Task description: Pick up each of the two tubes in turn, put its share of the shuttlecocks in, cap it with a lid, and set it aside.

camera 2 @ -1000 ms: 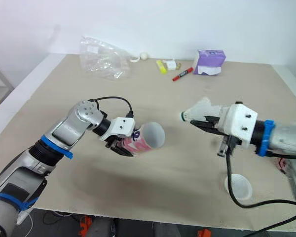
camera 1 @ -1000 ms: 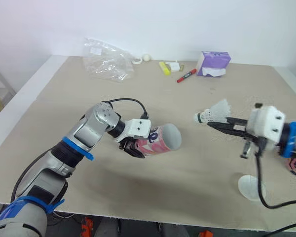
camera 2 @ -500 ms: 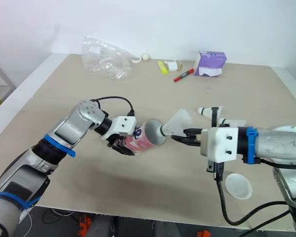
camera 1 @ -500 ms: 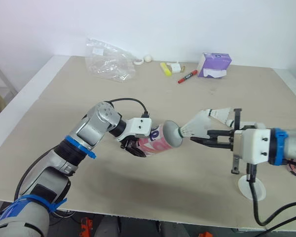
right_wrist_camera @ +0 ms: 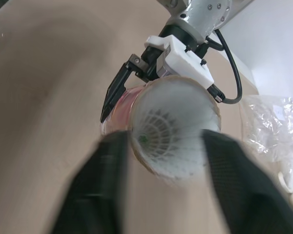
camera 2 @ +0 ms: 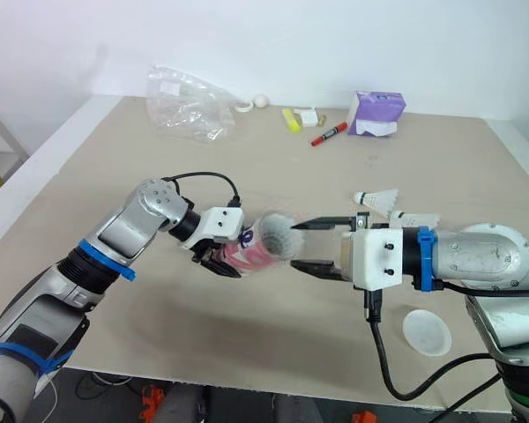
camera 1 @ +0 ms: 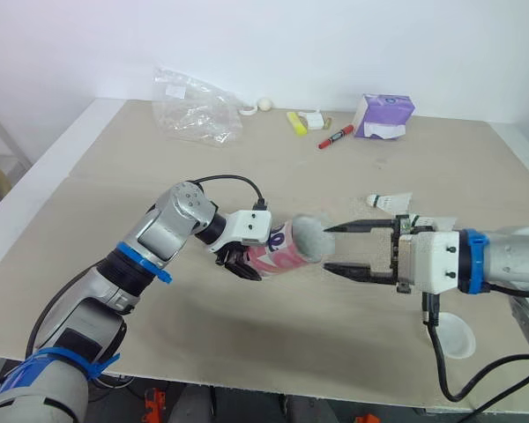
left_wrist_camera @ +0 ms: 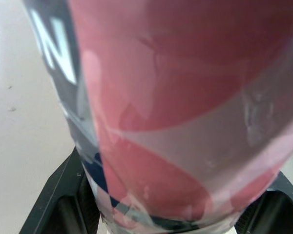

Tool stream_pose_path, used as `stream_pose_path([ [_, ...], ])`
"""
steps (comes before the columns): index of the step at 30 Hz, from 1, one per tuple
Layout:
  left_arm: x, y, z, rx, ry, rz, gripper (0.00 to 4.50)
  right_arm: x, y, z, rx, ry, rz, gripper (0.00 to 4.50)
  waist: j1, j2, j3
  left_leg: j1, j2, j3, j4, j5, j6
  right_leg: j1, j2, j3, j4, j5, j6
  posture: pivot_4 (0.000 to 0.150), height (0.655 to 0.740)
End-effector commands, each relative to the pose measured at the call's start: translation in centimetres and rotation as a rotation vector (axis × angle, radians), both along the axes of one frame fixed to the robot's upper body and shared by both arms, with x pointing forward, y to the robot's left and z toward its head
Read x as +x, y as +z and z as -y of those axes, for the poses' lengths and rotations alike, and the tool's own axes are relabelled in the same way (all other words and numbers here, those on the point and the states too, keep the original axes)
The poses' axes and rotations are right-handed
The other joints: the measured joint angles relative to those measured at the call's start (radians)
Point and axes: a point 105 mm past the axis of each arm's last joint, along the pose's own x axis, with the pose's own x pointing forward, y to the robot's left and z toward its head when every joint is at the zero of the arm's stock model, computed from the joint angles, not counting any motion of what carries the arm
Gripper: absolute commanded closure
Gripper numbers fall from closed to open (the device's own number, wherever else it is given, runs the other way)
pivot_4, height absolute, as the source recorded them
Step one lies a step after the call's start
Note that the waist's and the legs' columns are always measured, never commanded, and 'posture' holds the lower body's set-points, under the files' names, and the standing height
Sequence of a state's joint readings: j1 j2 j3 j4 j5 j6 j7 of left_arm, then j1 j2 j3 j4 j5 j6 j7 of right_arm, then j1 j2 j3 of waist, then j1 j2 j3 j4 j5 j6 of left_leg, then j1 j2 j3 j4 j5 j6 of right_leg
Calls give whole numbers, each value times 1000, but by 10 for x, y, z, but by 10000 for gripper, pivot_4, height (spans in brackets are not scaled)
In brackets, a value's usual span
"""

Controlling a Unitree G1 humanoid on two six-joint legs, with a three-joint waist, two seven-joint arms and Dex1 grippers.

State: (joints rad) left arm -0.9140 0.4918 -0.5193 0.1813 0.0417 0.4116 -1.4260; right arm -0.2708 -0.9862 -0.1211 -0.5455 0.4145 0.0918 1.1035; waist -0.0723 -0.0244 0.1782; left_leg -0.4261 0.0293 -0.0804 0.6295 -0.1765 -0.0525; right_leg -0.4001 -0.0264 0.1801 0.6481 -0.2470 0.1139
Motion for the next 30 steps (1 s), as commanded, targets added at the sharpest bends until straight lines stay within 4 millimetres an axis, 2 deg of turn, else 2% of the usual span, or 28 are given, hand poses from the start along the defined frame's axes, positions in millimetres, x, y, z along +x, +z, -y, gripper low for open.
stream_pose_path([
  [1, -2, -3, 2, 15, -8, 11, 16031, -4, 24, 2, 118, -26, 12, 470, 0, 0, 0, 0, 0, 0, 0, 0, 0, 0, 0, 0, 0, 0, 0, 1500, 7400],
  [4, -2, -2, 2, 12, -10, 11, 16031, 8, 37, 18, 290, -155, -52, 470, 0, 0, 0, 0, 0, 0, 0, 0, 0, 0, 0, 0, 0, 0, 0, 1500, 7400],
  [6, -2, -3, 2, 12, -12, 11, 16031, 20, 38, 40, 420, -289, -98, 470, 1, 0, 0, 0, 0, 0, 0, 0, 0, 0, 0, 0, 0, 0, 0, 1500, 7400],
  [10, -3, -3, 3, 11, -16, 12, 16031, 46, 19, 108, 641, -638, -159, 470, 5, -2, 0, -1, 0, -1, 0, 0, 0, 0, 0, 0, 0, 0, 0, 1500, 7400],
  [15, -3, -2, 4, 11, -18, 16, 16031, 56, -4, 155, 748, -857, -175, 470, 2, 1, -1, 0, 0, -1, -1, 0, 0, 0, 0, 0, 0, 0, 0, 1500, 7400],
  [19, -3, -2, 4, 12, -20, 16, 16031, 62, -25, 174, 753, -955, -209, 470, 2, 1, -1, 0, 0, -1, -1, 0, 0, 0, 0, 0, 0, 0, 0, 1500, 7400],
  [23, -3, -1, 3, 12, -19, 22, 16031, 72, -35, 190, 798, -1042, -230, 470, 0, 2, -1, 0, 0, -1, -1, 0, 0, 0, 0, 0, 0, 0, 0, 1500, 7400],
  [30, -3, -1, 0, 14, -9, 25, 16031, 77, -51, 199, 791, -1090, -249, 470, -1, 3, -1, 0, -1, -1, -2, 0, 0, 0, 0, 0, 0, 0, 0, 1500, 7400],
])
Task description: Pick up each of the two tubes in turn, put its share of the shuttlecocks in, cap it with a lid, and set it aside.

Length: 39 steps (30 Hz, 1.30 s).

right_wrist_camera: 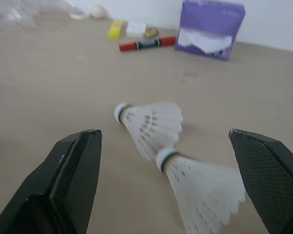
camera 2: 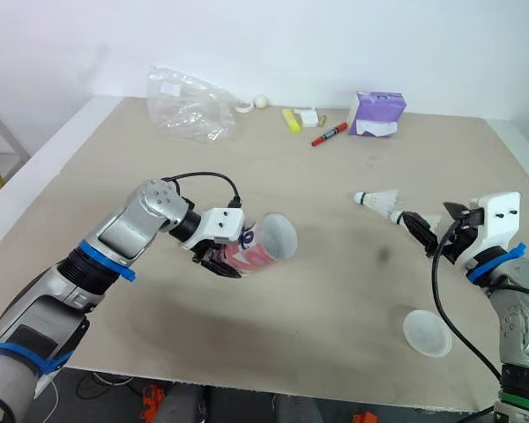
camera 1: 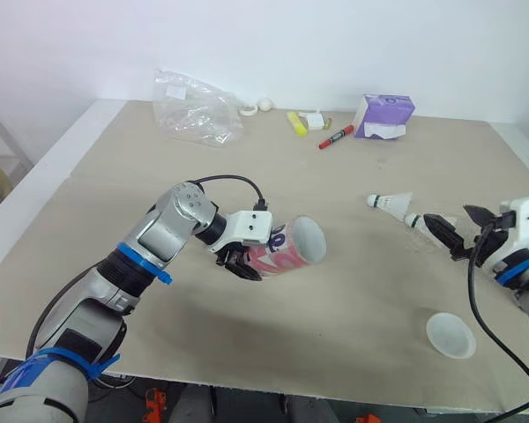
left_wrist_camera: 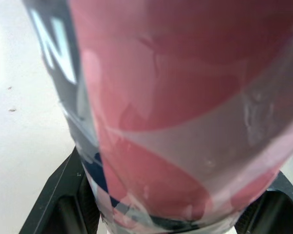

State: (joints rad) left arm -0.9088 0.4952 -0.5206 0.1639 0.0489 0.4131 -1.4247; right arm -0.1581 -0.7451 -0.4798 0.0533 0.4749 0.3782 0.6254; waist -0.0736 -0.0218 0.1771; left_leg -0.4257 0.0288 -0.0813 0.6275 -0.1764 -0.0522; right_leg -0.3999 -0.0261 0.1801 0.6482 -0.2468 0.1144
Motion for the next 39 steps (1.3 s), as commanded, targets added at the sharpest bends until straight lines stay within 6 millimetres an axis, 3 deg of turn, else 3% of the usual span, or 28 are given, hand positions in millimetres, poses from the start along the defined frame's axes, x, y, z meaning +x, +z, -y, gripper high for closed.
stream_pose_path([
  [1, -2, -1, -1, 10, -2, 15, 16031, 1, 6, 5, -4, -30, 41, 470, 0, 0, 0, 0, 0, 0, 0, 0, 0, 0, 0, 0, 0, 0, 0, 1500, 7400],
  [21, -2, -1, 1, 5, -2, 15, 16031, 8, -24, 9, 74, -89, -59, 470, -2, 0, 0, 0, 0, 0, 0, 0, 0, 0, 0, 0, 0, 0, 0, 1500, 7400],
  [34, -2, -2, 1, 5, 0, 16, 16031, 22, -33, -3, 103, -35, -102, 470, -3, 1, 0, 0, 0, 0, 0, 0, 0, 0, 0, 0, 0, 0, 0, 1500, 7400],
  [37, -2, -3, 0, 4, 3, 17, 16031, 28, -34, 4, 115, -58, -97, 8308, -3, 1, 0, 0, 0, 0, 0, 0, 0, 0, 0, 0, 0, 0, 0, 1500, 7400],
  [39, -2, -3, -1, 5, 5, 18, 16031, 30, -33, 4, 114, -55, -94, 18223, -3, 1, 0, 0, 0, 0, 0, 0, 0, 0, 0, 0, 0, 0, 0, 1500, 7400],
])
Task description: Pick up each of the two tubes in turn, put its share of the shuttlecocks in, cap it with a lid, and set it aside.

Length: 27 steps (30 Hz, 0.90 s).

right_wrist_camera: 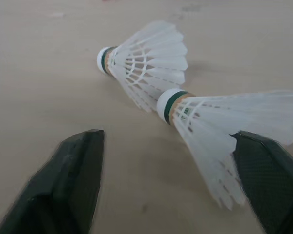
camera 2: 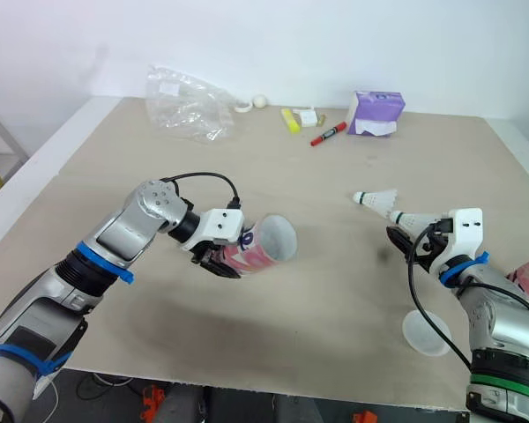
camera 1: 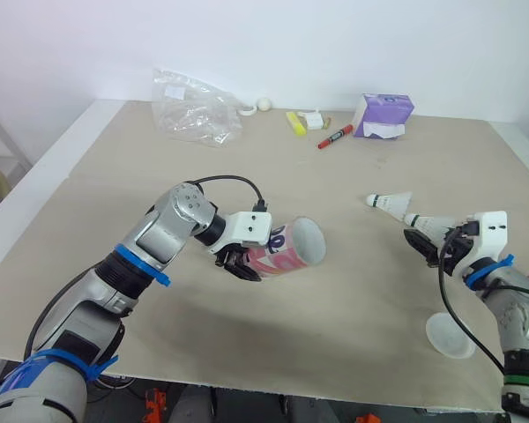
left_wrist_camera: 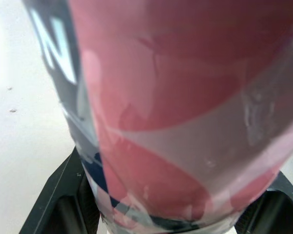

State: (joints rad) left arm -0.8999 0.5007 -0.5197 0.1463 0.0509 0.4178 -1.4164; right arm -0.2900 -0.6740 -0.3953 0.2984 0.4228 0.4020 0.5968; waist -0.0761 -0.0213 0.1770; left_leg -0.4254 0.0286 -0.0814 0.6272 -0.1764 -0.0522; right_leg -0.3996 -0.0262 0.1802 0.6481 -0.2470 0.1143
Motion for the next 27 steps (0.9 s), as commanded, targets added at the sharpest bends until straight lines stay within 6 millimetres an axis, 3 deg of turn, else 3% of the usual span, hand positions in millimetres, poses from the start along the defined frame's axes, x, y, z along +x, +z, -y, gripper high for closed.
stream_pose_path([
  [1, -1, -3, 0, 7, 2, 9, 16031, 5, 14, 5, -21, -4, 55, 22516, 0, 0, 0, 0, 0, 0, 0, 0, 0, 0, 0, 0, 0, 0, 0, 1500, 7400],
  [2, -1, -3, -1, 7, 3, 10, 16031, 6, 14, 5, -19, -7, 57, 29372, 0, 0, 0, 0, 0, 0, 0, 0, 0, 0, 0, 0, 0, 1, 2, 1500, 7400],
  [6, -1, -3, -1, 6, 7, 11, 16031, 9, 13, 5, -16, -8, 58, 44750, 0, 0, 0, 0, 0, 0, 0, 0, 0, 0, 0, 0, 0, 2, 3, 1500, 7400],
  [14, -1, -3, 0, 3, 6, 11, 16031, 7, 16, 9, -49, -22, 88, 44750, 0, 0, 0, 0, 0, 0, 0, 0, 0, 0, 0, 0, 0, 1, 3, 1500, 7400],
  [18, 0, -4, 0, 3, 5, 14, 16031, 2, 47, 2, -144, 5, 206, 44750, 0, 1, 0, 0, 0, 0, 0, 0, 0, 0, 0, 0, 0, 1, 3, 1500, 7400],
  [24, 0, -3, 0, 3, 0, 13, 16031, -28, 125, -43, -457, 198, 481, 44750, 4, 5, 0, 0, 0, 0, 0, 0, 0, 0, 0, 0, 0, 1, 3, 1500, 7400],
  [27, 0, -4, -1, 9, 3, 4, 16031, -58, 148, -93, -702, 478, 563, 44750, 3, 5, 0, -1, 0, 0, -1, 0, 0, 0, 0, 0, 0, 0, 2, 1500, 7400],
])
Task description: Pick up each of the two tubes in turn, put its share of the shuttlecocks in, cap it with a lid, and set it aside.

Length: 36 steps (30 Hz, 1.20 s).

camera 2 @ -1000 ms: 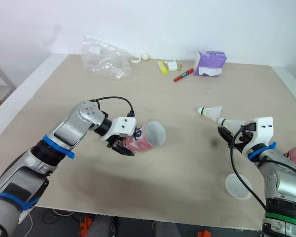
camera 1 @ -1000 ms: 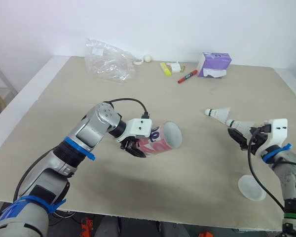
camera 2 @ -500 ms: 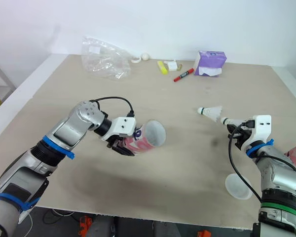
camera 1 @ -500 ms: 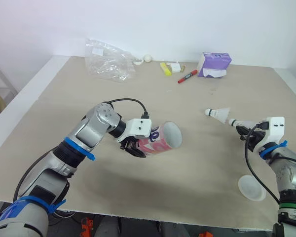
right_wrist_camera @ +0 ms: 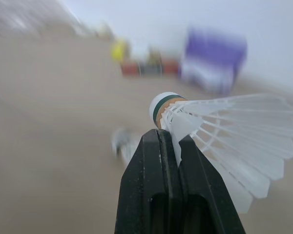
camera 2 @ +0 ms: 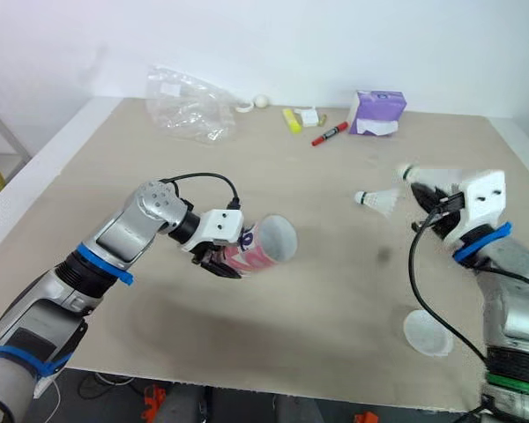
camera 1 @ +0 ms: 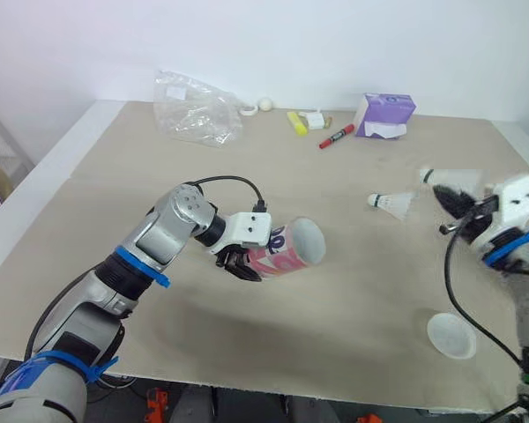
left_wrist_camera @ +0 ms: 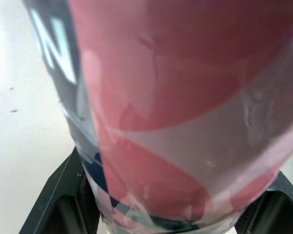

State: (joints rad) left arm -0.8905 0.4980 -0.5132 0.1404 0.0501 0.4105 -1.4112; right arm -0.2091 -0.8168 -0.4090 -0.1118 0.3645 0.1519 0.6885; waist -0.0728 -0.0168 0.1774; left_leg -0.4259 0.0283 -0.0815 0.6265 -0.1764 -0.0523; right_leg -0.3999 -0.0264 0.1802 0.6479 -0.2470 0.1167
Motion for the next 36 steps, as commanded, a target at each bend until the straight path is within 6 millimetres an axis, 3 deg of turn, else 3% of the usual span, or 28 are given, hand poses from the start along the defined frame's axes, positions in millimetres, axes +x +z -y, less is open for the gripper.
stream_pose_path([
  [1, 1, -4, -2, 22, 5, -3, 16031, -37, 39, -54, -323, 251, 134, 44750, -2, 0, 0, 0, 0, 0, 0, 0, 0, 0, 0, 0, 0, 0, 0, 1500, 7400],
  [5, 2, -5, -1, 18, 7, -19, 16031, -62, 36, -93, -552, 462, 104, 44750, -2, -1, 0, 1, 1, 0, -1, 0, 0, 0, 0, 0, 0, -2, -3, 1500, 7400],
  [9, 2, -5, 0, 15, 6, -33, 16031, -78, 25, -116, -715, 606, 111, 44750, -1, -2, 0, 1, 0, 0, 0, 0, 0, 1, 0, 0, 0, -2, -3, 1500, 7400],
  [22, 7, -5, 3, 7, 36, -33, 16031, -80, 3, -134, -745, 704, 89, 44750, 2, -3, 0, 1, 0, 0, 2, 0, 0, 1, 0, 0, 0, -1, -3, 1500, 7400],
  [28, 6, -5, 2, 6, 42, -34, 16031, -79, 3, -146, -739, 745, 109, 44750, 2, -3, 0, 1, 0, 0, 3, 0, 0, 1, 0, 0, 0, 0, -3, 1500, 7400],
  [30, 6, -6, 2, 7, 45, -33, 16031, -79, 5, -150, -731, 761, 113, 34034, 2, -3, 0, 1, 0, 0, 3, 0, 0, 1, 0, 0, 0, 0, -3, 1500, 7400],
  [31, 6, -6, 1, 7, 46, -33, 16031, -80, 6, -152, -723, 769, 119, 32421, 2, -3, 0, 1, 0, 0, 3, 0, 0, 1, 0, 0, 0, 0, -3, 1500, 7400],
  [33, 6, -6, 2, 4, 49, -33, 16031, -80, 11, -154, -676, 761, 128, 20028, 2, -3, 0, 1, 0, 0, 3, 0, 0, 1, 0, 0, 0, 0, -3, 1500, 7400],
  [36, 6, -6, 3, 1, 50, -33, 16031, -79, 13, -151, -643, 737, 117, 6642, 3, -3, 0, 1, 0, 0, 3, 0, 0, 1, 0, 0, 0, 0, -3, 1500, 7400],
])
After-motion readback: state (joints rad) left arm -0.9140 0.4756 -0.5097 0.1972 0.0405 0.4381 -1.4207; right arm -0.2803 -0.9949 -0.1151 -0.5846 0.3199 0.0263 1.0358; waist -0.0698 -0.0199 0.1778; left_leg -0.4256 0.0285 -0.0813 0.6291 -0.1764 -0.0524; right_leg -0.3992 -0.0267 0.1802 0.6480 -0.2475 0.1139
